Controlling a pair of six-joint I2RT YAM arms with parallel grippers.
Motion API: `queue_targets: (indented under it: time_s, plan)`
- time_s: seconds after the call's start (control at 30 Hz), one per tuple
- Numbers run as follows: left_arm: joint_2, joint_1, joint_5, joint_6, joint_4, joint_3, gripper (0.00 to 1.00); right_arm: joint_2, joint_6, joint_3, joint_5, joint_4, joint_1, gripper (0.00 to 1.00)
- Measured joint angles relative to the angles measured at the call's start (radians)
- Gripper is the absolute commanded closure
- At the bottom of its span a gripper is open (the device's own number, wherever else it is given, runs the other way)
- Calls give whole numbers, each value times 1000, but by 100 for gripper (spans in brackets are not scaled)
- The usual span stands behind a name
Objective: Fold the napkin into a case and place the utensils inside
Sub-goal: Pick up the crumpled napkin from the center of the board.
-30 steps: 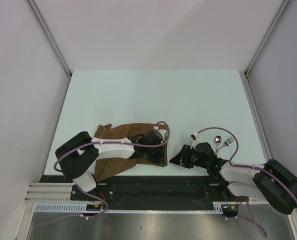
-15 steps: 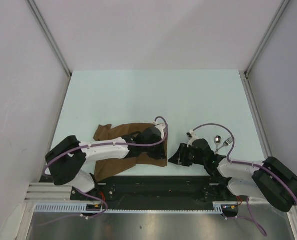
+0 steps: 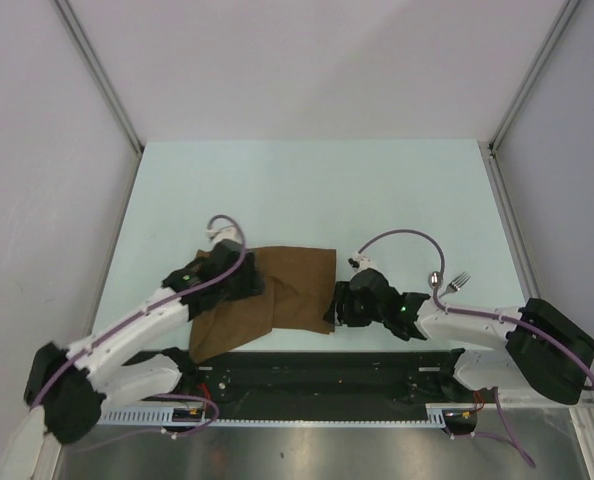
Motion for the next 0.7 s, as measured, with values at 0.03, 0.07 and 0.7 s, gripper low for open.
queue_targets:
  time_s: [0.03,0.07,0.7]
  plan:
    - [-63,61,-24,-14,-37,-34,33,10,-2,29,35,-37,10,42]
    - [-123,123,-43,-26,-71,-66,33,17,-3,50,62,-61,16,41]
    - [-74,447,-95,-76,-53,-172,54,312,-218,453,138,-279,-130,53]
